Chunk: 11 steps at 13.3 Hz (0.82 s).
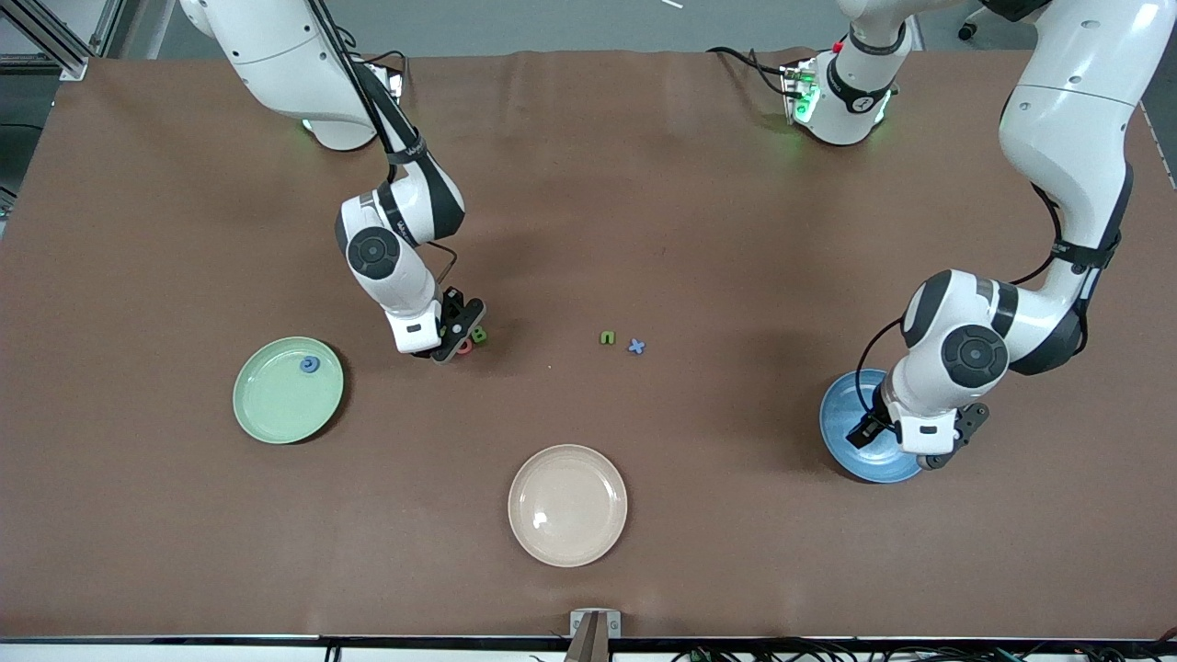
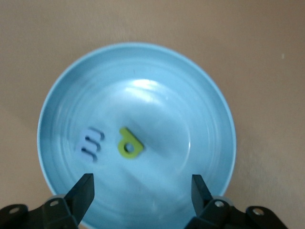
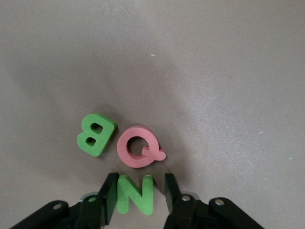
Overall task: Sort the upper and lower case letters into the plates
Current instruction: 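Drop the d on the blue plate while the right gripper grasps the green N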
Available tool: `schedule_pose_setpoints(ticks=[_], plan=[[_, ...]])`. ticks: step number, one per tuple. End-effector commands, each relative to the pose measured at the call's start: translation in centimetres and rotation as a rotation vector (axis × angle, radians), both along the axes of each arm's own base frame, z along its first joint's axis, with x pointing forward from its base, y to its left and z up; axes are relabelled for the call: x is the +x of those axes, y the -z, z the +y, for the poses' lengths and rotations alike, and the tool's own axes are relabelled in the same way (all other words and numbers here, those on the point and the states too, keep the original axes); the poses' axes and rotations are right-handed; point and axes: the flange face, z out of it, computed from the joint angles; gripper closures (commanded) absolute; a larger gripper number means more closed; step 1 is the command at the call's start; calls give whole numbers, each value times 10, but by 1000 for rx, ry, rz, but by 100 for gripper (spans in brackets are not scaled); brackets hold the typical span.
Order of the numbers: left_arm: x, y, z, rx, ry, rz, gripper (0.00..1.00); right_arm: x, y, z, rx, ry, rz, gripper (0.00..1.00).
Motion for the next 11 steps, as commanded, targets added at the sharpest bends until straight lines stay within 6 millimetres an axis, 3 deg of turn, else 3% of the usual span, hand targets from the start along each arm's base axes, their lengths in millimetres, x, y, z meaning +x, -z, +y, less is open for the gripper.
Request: schedule_pose_setpoints(ticks=[1,4,6,9,11], plan=[[-5,-25,-27,1,30,3,7,-8,6,-5,-8,-8,10,77],[-14,-37,-44,12,65,39,4,-4,-5,-7,-4,-2,2,78],[-20,-41,-58,14,89,62,4,7,-27,-21,5,30,-10,78],[-29,-48,-88,-10,109,62,3,33,-68,-68,-21,116,29,78],[-35,-54,-111,-23,84,51,3,51,-83,-119,-48,119,50,78]])
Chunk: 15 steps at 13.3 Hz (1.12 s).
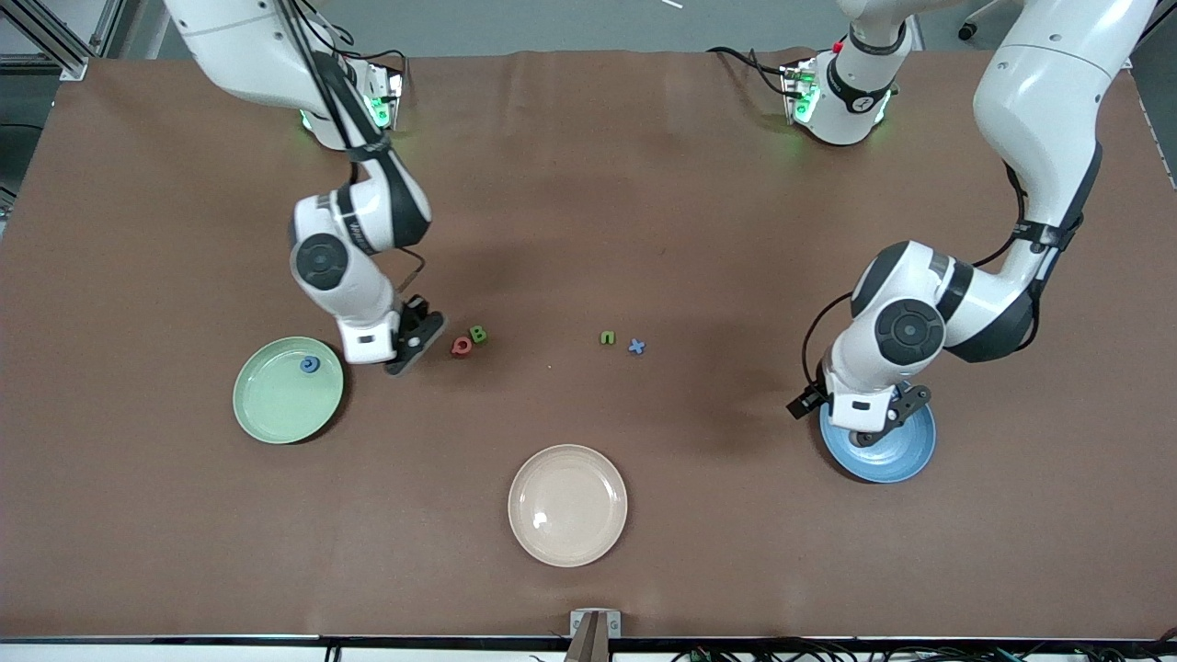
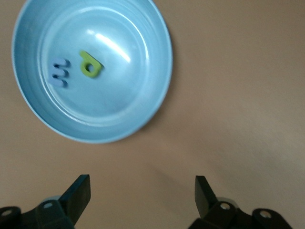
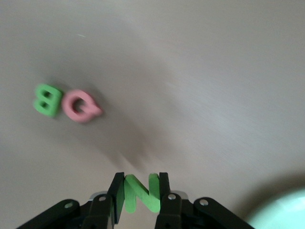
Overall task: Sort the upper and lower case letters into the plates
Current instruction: 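Place the N on the green plate while the left gripper grasps the blue x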
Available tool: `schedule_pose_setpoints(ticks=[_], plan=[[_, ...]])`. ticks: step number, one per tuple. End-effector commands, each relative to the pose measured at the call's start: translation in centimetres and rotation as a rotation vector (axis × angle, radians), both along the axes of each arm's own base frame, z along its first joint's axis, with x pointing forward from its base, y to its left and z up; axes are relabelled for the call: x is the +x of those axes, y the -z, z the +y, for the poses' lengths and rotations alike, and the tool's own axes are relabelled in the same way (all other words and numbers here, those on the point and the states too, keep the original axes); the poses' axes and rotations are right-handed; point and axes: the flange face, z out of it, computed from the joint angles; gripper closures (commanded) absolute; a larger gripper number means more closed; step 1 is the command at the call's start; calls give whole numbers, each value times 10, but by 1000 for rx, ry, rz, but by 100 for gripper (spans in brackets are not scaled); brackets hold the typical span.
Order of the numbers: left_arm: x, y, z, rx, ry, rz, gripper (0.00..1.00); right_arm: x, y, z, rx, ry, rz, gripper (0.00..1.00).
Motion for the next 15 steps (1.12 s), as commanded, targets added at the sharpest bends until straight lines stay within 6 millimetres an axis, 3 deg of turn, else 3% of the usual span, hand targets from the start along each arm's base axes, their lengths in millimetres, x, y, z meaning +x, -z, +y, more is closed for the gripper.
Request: schedule_pose_setpoints(ticks=[1,3,5,9,12,15], plan=[[-11,-12,-28,-7,-24,-5,3,18,-24,-69,-24,12,2,78],[-17,-12,-46,-25,-16,-1,3,36,-35,-119,-34,35,-28,78],[-28,-10,-77,-35,-13,-2,3,48,-38,-150,-36,98,-40,78],[-45,-2,-161,-70,-150,-7,4,79,-20,-159,-57,375,-50,78],[-73,18,-211,-83,-218,13,7,104,2,-153,-33,581,-23,78],[-93,43,-246,-83,-322,-6,17,103,29,-154,11,683,20,77]])
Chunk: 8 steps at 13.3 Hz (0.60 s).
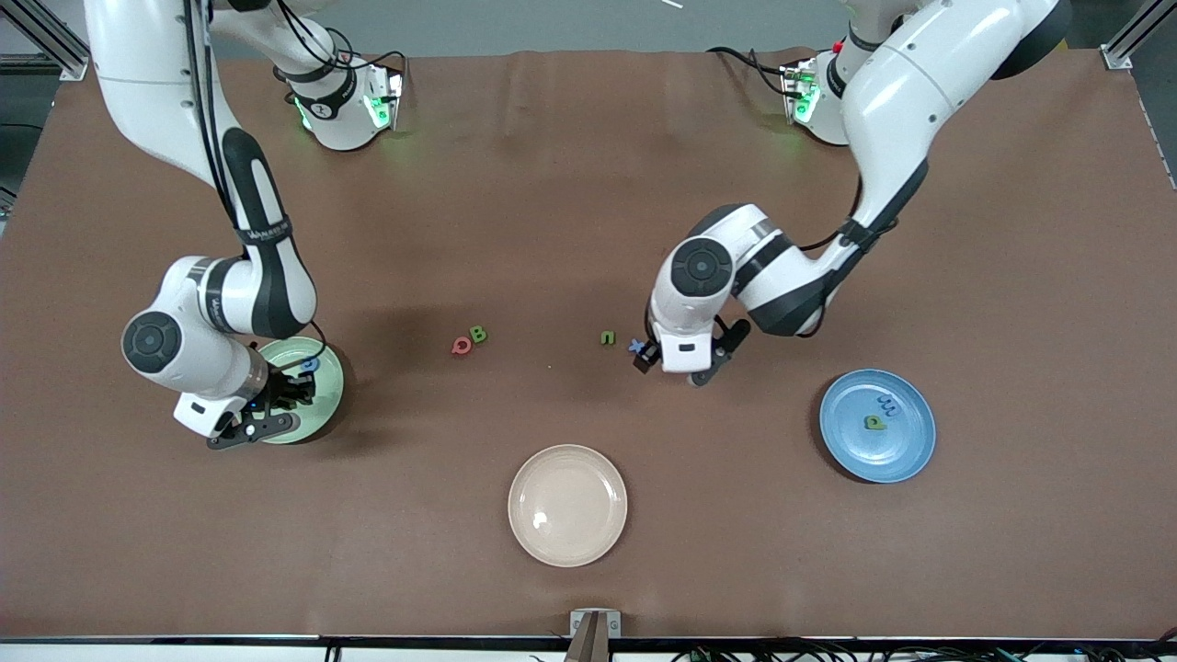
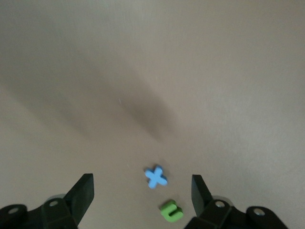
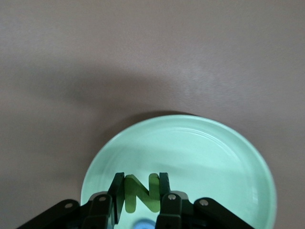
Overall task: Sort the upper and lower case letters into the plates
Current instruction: 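Place the N on the green plate while the left gripper grasps the blue x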
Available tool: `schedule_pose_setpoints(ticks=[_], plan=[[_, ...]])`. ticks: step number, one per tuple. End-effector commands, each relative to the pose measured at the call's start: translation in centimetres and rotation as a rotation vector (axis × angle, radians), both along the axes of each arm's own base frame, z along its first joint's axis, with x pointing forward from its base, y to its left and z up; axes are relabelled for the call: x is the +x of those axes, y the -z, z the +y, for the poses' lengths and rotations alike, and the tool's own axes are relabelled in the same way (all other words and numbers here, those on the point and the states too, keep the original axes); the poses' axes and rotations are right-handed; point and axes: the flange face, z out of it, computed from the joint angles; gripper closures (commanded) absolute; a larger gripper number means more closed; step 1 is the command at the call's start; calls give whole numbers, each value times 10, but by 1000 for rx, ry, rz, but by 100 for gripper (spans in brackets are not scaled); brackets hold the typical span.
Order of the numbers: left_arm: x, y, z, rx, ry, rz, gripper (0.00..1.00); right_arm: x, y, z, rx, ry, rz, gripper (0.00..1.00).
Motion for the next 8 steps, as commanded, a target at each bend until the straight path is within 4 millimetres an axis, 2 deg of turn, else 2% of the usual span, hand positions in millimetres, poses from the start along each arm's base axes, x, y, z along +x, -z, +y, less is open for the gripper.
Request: schedule_pose_setpoints(ticks=[1,3,6,7,8], plan=[[-4,20,-25,21,-108,-24,22,5,16,-3,32,67,20,77],[-13,38,-39,57,-181,-28,27,1,25,-3,32,71,31,76],[-17,47,-41,42,-195,-38,36,-3,30,-3,31,73,46,73],[-18,50,-41,39,-212,-36,39,-3,31,-3,31,70,47,67],[-19,54,-43,33,-219,-37,41,-3,30,-3,32,66,49,50]])
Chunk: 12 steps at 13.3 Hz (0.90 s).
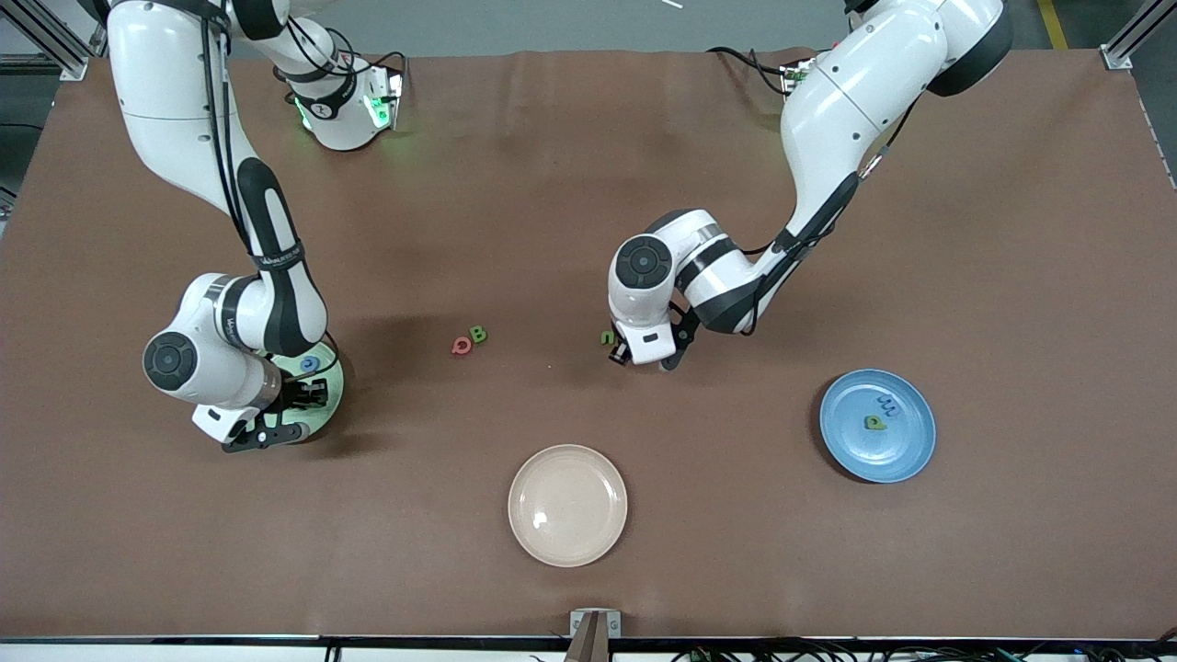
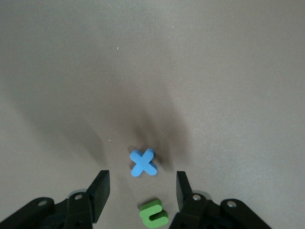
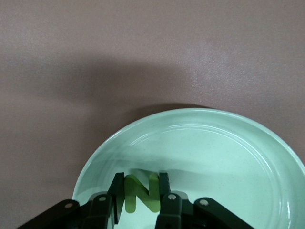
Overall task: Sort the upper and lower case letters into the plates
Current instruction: 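Place the N on the green plate while the left gripper grasps the blue x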
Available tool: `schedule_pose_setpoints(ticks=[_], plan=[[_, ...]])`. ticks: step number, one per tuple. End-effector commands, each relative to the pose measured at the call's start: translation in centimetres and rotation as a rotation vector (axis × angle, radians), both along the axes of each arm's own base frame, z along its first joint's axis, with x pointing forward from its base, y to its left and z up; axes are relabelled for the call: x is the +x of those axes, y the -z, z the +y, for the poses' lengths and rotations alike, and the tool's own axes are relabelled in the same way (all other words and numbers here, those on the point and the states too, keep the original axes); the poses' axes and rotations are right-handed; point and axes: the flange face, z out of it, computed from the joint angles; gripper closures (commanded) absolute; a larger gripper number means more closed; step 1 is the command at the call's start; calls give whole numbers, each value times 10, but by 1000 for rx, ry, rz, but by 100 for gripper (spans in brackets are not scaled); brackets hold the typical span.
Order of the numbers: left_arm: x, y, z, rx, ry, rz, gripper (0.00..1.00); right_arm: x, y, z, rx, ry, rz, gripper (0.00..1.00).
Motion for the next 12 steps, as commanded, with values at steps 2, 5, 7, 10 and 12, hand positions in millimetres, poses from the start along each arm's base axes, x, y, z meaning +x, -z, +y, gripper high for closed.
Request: schedule_pose_setpoints(ticks=[2,5,7,10,12], plan=[[4,7,1,-5,-30,-16,44,0,-5,1,24,14,0,3],[6,15,2,-14,-30,-21,46,3,-28,7,41,4,-3,0],[9,19,6,-5,-29,-32,47,9,-54,15,50,-7,-39,0],[6,22,4,-3,-21,-29,60,0,-71,41,55,223,23,3],[4,23,3,-3,-18,-28,75,-9,-72,83,23,466,70,2]])
